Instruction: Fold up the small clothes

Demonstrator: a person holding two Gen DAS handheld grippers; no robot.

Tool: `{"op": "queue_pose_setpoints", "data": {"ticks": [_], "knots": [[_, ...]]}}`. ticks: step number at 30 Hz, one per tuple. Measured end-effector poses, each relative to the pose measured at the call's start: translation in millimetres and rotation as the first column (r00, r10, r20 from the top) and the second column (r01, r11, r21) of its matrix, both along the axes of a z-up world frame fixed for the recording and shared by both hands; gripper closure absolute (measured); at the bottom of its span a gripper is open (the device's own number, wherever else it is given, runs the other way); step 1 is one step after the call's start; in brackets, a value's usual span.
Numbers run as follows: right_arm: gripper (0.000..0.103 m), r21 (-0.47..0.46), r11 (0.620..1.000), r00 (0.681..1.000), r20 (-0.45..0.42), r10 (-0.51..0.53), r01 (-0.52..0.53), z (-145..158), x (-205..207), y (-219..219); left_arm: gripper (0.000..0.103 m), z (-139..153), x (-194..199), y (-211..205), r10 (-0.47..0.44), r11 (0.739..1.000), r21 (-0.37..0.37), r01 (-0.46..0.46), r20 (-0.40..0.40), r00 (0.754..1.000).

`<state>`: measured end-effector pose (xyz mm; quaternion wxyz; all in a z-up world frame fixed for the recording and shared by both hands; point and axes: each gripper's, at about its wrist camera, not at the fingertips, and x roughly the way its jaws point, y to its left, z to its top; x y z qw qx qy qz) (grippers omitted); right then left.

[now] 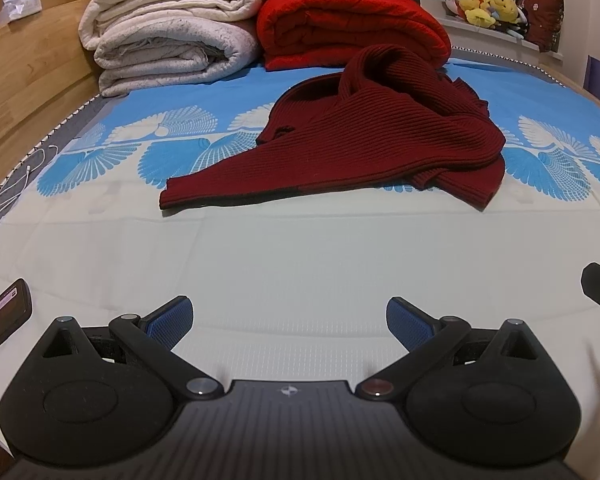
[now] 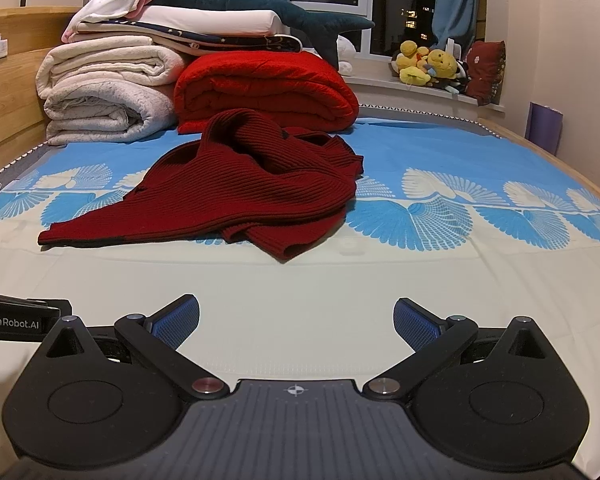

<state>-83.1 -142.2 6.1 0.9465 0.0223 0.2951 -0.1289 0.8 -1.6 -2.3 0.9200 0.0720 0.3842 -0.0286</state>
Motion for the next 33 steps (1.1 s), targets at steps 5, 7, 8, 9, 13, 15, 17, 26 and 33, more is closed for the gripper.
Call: {"op": "queue_pose_setpoints", "data": {"ticks": [5,7,8,9,13,15,17,26,33], "knots": [[0.001,0.0,1.0,1.0,0.0,0.0,0.0,0.2,-0.2,-0.1,0.0,0.1,-0.4,0.0,-0.001,1.0,0.0,0.001,0.003,1.0],[0.001,0.001,1.0,1.0,0.0,0.0,0.0,0.3,-0.2,-0.1,0.0,-0.5,-0.4,0.0,-0.001,1.0,0.001,0.001,0.003,1.0],[0.001,0.0,1.0,1.0,0.0,0.0,0.0,0.4,-0.3,-0.1,0.0,-0.6,-0.6,-0.1,-0.001,1.0,0.0,0.001,0.003,1.0],[0.001,0.0,1.0,1.0,-0.001,0.001,-0.001,0.5,-0.2,-0.1,0.0,-0.7,-0.4,0.0,-0.001,1.0,-0.001,0.001,0.002,1.0],[0.001,0.001,1.0,1.0,0.0,0.0,0.0,0.5,-0.1,0.1,0.0,-0.7,-0.1,-0.2,-0.001,1.0,-0.001,0.001,0.002,1.0],[0.001,0.002,1.0,1.0,-0.001,0.0,0.0,0.2,0.1,0.1,0.0,-0.9,0.2,-0.2,-0.001,1.0,0.0,0.001,0.002,1.0],[0.001,0.002,1.0,1.0,-0.001,0.0,0.0,0.4,-0.1,-0.1,0.0,-0.8,0.0,-0.2,-0.001,1.0,0.0,0.001,0.001,1.0],[0.001,0.002,1.0,1.0,-0.002,0.0,0.0,1.6,-1.6,0.9,0.0,-1.1,0.3,-0.2,-0.002,1.0,0.0,0.002,-0.002,1.0],[0.001,0.01,1.0,1.0,-0.008,0.005,-0.004,-3.2,-0.1,12.8,0.0,-1.4,0.3,0.2,-0.001,1.0,0.0,0.001,-0.003,1.0]]}}
